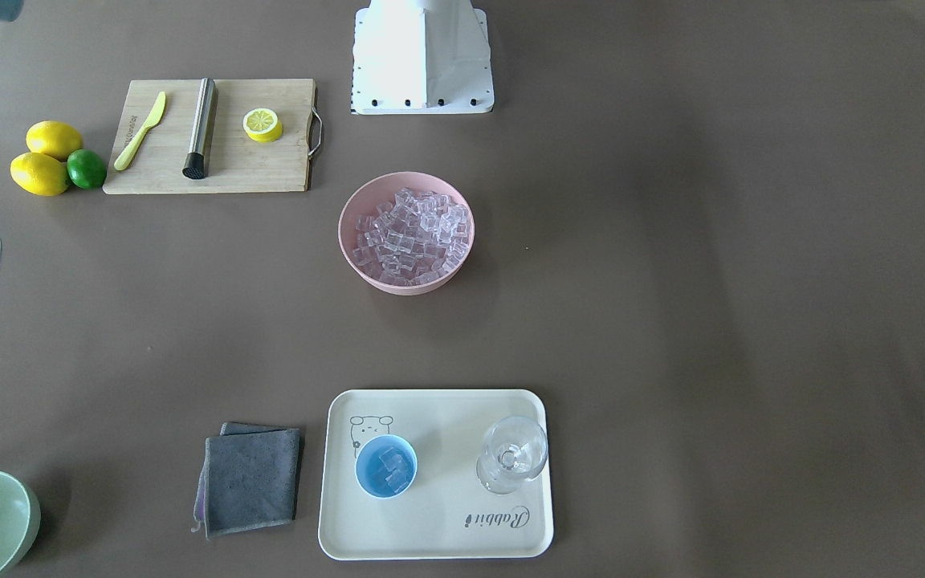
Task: Put ice in cup with scoop
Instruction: 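Carry the empty scoop back to its spot beside the table edge with the right gripper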
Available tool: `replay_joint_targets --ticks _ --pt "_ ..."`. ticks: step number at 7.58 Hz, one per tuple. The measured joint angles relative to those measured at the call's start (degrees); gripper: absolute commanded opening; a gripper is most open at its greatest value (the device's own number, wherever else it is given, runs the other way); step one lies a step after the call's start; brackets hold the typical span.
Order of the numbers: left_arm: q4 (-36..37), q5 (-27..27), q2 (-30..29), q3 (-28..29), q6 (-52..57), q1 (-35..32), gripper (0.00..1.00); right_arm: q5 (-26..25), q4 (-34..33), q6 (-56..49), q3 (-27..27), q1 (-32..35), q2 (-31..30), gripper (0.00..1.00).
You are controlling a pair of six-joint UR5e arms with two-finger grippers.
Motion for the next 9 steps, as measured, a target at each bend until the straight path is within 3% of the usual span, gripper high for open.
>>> replay_joint_targets --ticks 2,5,7,9 --pt "-1.4 0.0 0.0 0.5 0.0 0.0 0.98 4.2 21.8 11.2 -2.4 0.7 -13.1 0.00" --pt "-1.5 0.0 0.0 0.6 0.0 0.0 0.98 6.9 47.1 24.4 -14.1 0.7 -19.0 0.00" --pt "-1.5 0.0 0.0 0.7 -0.1 0.0 0.98 8.5 53.8 27.3 -19.8 -0.5 -18.7 0.00" --pt "-1.4 0.0 0.0 0.9 -0.3 0.0 0.98 10.4 55.1 27.7 -22.5 -2.4 -17.9 0.00"
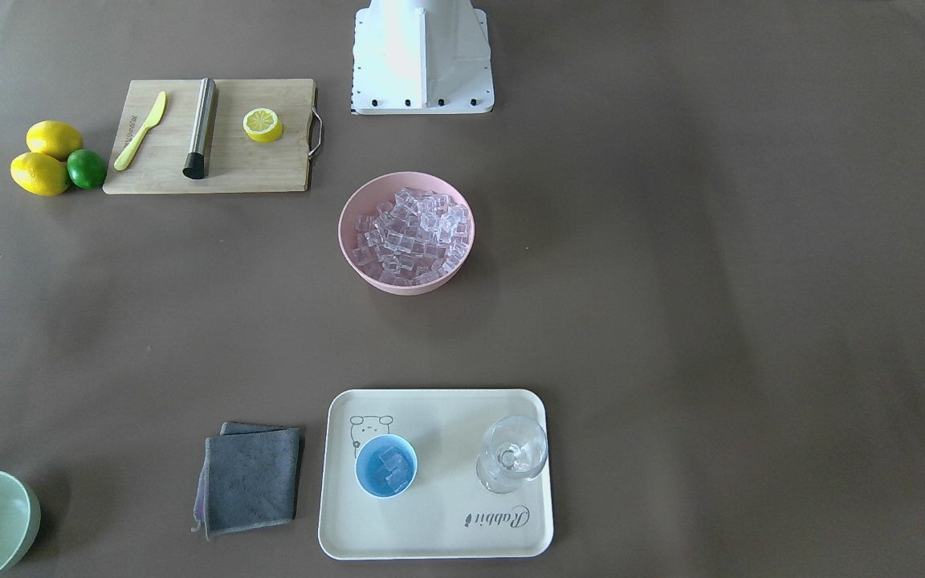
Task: Put ice in cup with scoop
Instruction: 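Carry the empty scoop back to its spot beside the table edge with the right gripper, then lower the scoop onto the table and open the right gripper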
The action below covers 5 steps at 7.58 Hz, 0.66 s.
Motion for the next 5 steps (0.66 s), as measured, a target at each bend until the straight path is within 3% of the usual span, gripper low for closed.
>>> replay_joint_targets --ticks 2,3,4,5 --pt "0.0 0.0 0.0 0.0 0.0 0.0 0.98 0.4 0.3 -0.2 -2.8 -1.7 1.1 0.03" --pt "0.0 0.0 0.0 0.0 -0.1 0.0 0.98 0.4 0.6 -0.2 -3.5 -2.5 1.4 0.61" --pt "0.0 0.0 0.0 0.0 -0.1 0.0 0.98 0.4 0.8 -0.1 -3.9 -3.0 1.5 1.00" --pt "0.0 0.0 0.0 -0.1 -0.1 0.0 0.98 0.4 0.9 0.1 -4.2 -3.3 1.7 1.00"
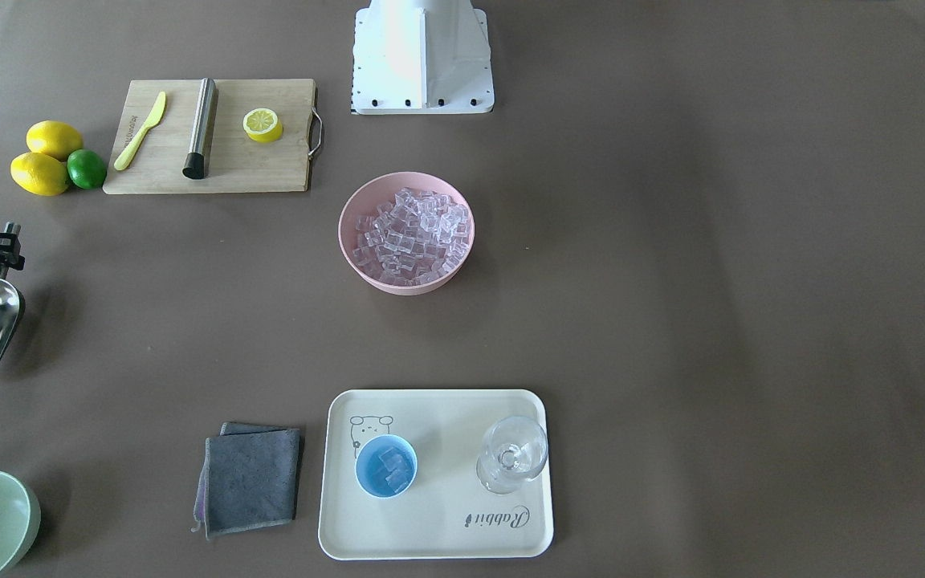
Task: Put ice in cup with scoop
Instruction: 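Lower the scoop onto the table and open the right gripper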
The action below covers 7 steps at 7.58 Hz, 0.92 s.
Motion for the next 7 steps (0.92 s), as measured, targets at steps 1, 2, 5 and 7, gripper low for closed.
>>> replay_joint_targets --ticks 1,2,5,7 --pt "0.0 0.0 0.0 0.0 0.0 0.0 0.98 0.0 0.0 0.0 -0.2 -0.1 0.1 1.00" --pt "0.0 0.0 0.0 0.0 0.0 0.0 0.98 0.0 0.0 0.0 -0.3 -0.1 0.3 1.00" --pt "0.0 0.0 0.0 0.1 0.2 0.0 0.98 -0.6 0.2 0.1 1.8 0.6 0.8 1.00" --pt "-0.1 0.0 0.0 0.3 0.1 0.1 0.98 -1.2 0.0 -0.4 5.1 6.6 0.8 1.00"
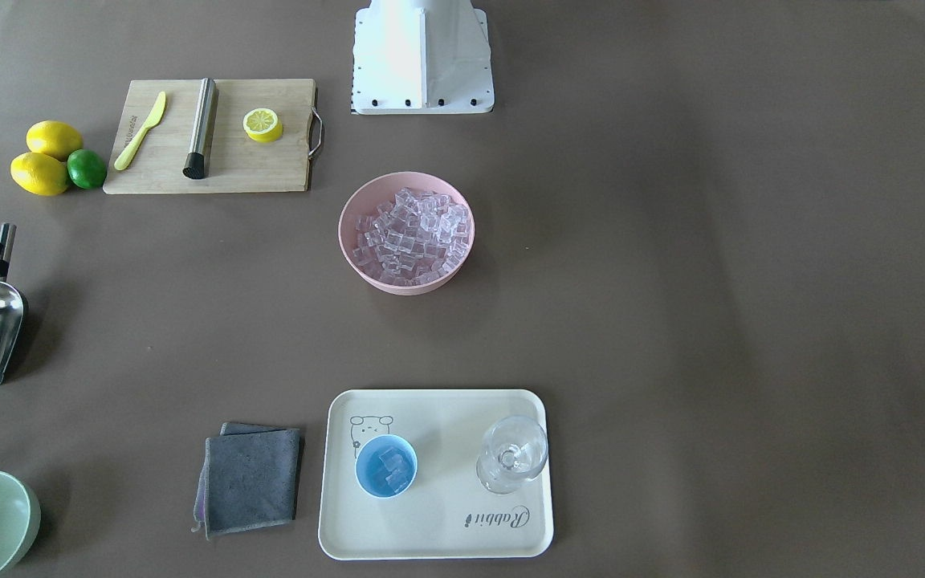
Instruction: Put ice in cup with scoop
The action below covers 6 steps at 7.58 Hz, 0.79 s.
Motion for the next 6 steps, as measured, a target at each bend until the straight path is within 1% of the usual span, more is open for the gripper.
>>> replay_joint_targets --ticks 1,2,3,4,5,6 --pt "-0.1 0.0 0.0 0.0 0.0 0.0 0.98 1.8 -0.5 -1.4 0.6 5.1 -0.1 1.00" --pt "-0.1 0.0 0.0 0.1 0.0 0.0 0.98 4.4 -2.2 -6.0 1.0 10.7 -0.4 1.00" --pt "-0.3 0.0 0.0 0.1 0.0 0.0 0.98 7.0 -6.3 -14.0 1.9 16.1 -1.0 1.00" --pt "-0.3 0.0 0.0 0.1 0.0 0.0 0.98 8.0 -12.9 -24.4 3.4 21.0 -1.7 1.00" --pt "-0.4 0.0 -0.1 0.1 0.0 0.0 0.98 6.9 -19.3 -34.4 4.2 25.0 -1.9 1.00" --pt "-0.4 0.0 0.0 0.1 0.0 0.0 0.98 3.7 -23.9 -42.7 4.3 28.0 -1.7 1.00"
